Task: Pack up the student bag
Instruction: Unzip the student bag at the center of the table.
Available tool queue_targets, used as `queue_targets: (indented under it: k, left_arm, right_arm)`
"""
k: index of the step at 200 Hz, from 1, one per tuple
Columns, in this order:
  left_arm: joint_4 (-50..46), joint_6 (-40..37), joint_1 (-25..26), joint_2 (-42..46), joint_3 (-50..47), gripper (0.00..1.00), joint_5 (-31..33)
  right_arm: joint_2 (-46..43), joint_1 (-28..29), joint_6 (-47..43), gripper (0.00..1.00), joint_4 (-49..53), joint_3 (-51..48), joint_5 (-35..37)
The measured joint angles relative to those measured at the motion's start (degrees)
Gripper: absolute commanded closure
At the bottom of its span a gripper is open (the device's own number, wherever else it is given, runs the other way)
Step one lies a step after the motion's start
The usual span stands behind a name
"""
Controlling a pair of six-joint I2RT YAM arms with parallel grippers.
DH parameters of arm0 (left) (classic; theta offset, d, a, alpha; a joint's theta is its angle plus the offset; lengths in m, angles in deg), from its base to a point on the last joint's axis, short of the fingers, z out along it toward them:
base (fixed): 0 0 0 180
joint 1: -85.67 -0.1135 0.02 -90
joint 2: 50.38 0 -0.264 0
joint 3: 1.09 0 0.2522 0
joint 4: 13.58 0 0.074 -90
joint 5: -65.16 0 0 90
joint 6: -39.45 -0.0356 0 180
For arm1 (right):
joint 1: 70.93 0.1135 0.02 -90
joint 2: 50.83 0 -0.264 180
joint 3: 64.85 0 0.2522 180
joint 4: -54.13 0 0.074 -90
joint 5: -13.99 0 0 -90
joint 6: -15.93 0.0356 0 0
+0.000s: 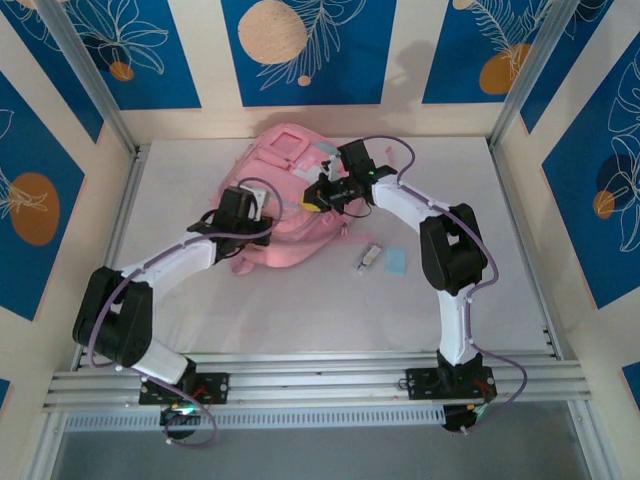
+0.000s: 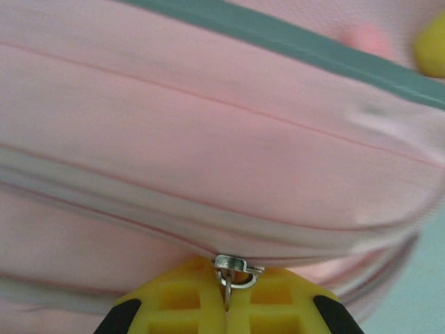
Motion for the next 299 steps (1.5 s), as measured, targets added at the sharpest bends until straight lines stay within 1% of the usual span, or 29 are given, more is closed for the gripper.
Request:
queue_targets:
  k: [13,55,92,111,131,150,161,182,198,202,203,204,214,233,245,263,280,299]
  left_arm:
    - [-0.11,-1.38,-1.55,0.22,0.0,1.0,0.07]
    - [-2.03,-2.69,-3.32,0.48,1.33,1.0,0.17]
    - [-5.01,-4.85,-8.02,-2.86,4.72,1.0,-2.78]
    - [-5.75,-5.25,-9.18,-3.5,4.72,1.0,-4.37]
    - [-7.63,-5.2,-9.14,-3.5,5.38,1.0,-8.17]
    - [-8.26,-5.11,-8.37,-2.99,5.42,1.0,-11.72]
    - [-7.54,-4.7,-7.08,-1.68,4.35,1.0,-12.79]
    - [-4.61,-2.58,-3.17,3.67,-0.68,1.0,-14.71]
    - [-3.91,-0.11,1.14,7.58,-4.26,1.0,-14.82]
    - [-3.96,0.42,2.25,8.39,-5.03,1.0,-14.86]
    - [-3.93,0.68,2.71,8.63,-5.29,1.0,-14.95]
    - [-3.96,0.81,2.93,8.76,-5.4,1.0,-14.95]
    - [-3.96,2.43,5.46,9.79,-6.45,1.0,-15.02]
    - [-3.93,4.79,8.26,8.85,-6.1,1.0,-15.67]
    - [-4.39,5.35,8.96,6.91,-4.42,1.0,-16.11]
    - [-5.03,5.77,9.77,2.93,-0.11,1.0,-16.59]
    - [-4.94,5.81,10.25,-0.22,3.48,1.0,-16.94]
    - [-4.76,5.75,10.6,-2.64,6.01,1.0,-17.18]
  right_arm:
    - [0.0,-0.13,-1.79,1.0,1.16,0.5,-0.42]
    - [0.0,-1.09,-8.61,1.0,4.68,1.51,-2.43]
    - [0.0,-2.51,-19.41,1.0,12.31,4.66,-2.89]
    - [0.0,-3.58,-24.98,1.0,15.85,5.01,-2.84]
    - [0.33,-5.05,-29.2,1.0,19.1,5.97,-2.51]
    - [2.32,-6.91,-31.78,1.0,22.45,9.9,-2.36]
    - [4.5,-7.98,-32.59,1.0,25.05,13.68,-2.32]
    - [9.49,-9.27,-32.89,1.0,28.26,21.18,-2.19]
    - [12.57,-9.38,-32.11,0.83,28.17,25.73,-1.31]
    - [13.03,-9.31,-31.93,0.77,27.67,26.49,-0.68]
    - [13.14,-9.29,-31.67,0.74,27.63,26.62,-0.61]
    - [13.25,-9.27,-31.34,0.74,27.47,26.84,-0.39]
    - [13.6,-9.22,-30.42,0.58,26.21,27.91,1.38]
    - [12.63,-8.9,-26.64,0.44,24.46,27.96,5.75]
    - [10.38,-8.76,-23.61,0.37,22.86,25.09,8.48]
    - [3.26,-8.5,-19.58,0.3,20.31,14.88,10.95]
    - [-4.66,-7.98,-15.56,0.26,17.97,4.52,11.52]
    - [-11.89,-6.88,-11.3,0.25,14.84,-4.72,11.43]
